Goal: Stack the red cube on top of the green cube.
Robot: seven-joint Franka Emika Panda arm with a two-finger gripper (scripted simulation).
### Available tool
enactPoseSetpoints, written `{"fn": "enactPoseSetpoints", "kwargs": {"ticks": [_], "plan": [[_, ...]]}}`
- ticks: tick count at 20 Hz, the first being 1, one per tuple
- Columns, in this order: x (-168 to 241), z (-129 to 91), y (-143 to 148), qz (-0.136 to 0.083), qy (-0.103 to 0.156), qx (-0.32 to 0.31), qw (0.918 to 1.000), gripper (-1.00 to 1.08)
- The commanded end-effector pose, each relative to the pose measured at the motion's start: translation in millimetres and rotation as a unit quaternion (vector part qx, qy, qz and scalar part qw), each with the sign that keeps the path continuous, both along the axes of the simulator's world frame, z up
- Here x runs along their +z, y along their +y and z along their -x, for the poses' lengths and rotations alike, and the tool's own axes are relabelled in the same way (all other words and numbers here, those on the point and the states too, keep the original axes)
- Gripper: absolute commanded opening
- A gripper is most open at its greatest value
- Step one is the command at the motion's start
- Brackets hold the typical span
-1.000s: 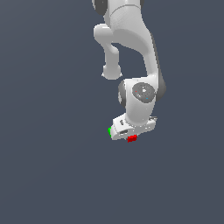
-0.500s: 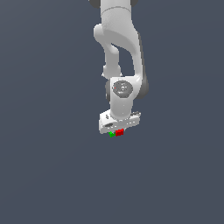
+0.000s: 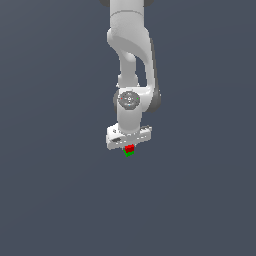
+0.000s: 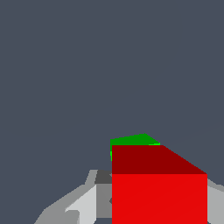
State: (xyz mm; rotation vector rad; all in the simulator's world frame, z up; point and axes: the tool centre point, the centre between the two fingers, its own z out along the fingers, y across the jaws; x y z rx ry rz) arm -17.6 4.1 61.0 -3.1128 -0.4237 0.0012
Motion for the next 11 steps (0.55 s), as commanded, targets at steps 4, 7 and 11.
{"fn": "enactPoseSetpoints", "kwargs": {"ticks": [4,7,11], "plan": [[-0.6,0.9,-2.0,0.0,-0.001,0.001,1.0,1.0],[-0.6,0.9,-2.0,0.0,-0.001,0.001,1.0,1.0],[-0.6,0.9,-2.0,0.0,-0.001,0.001,1.0,1.0]]}}
